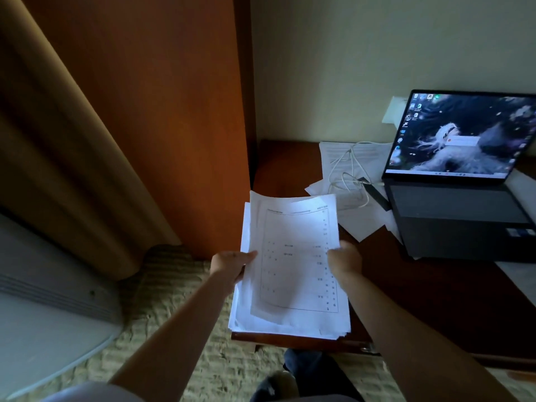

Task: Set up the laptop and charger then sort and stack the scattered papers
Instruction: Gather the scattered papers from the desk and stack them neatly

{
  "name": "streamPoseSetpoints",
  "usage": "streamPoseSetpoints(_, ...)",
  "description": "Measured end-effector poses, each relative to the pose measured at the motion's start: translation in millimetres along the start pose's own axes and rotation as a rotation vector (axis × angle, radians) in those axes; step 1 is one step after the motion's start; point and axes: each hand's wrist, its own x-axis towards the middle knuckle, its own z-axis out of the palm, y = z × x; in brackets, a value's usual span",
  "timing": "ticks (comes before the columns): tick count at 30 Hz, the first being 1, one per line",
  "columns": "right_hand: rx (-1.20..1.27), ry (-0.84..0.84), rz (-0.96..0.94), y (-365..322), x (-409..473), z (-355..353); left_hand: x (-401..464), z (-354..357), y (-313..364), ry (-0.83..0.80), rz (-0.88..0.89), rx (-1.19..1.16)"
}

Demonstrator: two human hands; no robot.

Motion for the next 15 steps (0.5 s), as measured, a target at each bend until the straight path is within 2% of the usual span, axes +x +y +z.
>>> streamPoseSetpoints(3, -0.034, 0.099, -0.082, -1.5, -8.8, 13.9, 13.7, 2.4, -5.7, 0.001, -0.001, -0.003)
streamPoseSetpoints(6, -0.204, 0.252, -0.277, 5.1, -10.8, 23.4, 12.0, 12.7, 0.2, 0.016, 0.004, 0.042)
streamPoseSetpoints(11, -0.167, 0.342, -0.418, 5.6, -14.5, 27.5, -1.8, 25.7, 16.1, -0.125, -0.042, 0.059)
streamPoseSetpoints(13, -0.028, 0.264, -0.346, 3.0, -12.1, 27.3, -13.5, 31.5, 23.5, -0.215, 0.046, 0.148)
streamPoseSetpoints(15, 0.12, 0.151, -0.228, -2.4, -6.3, 22.6, -21.5, 32.5, 31.9, -0.237, 0.145, 0.192)
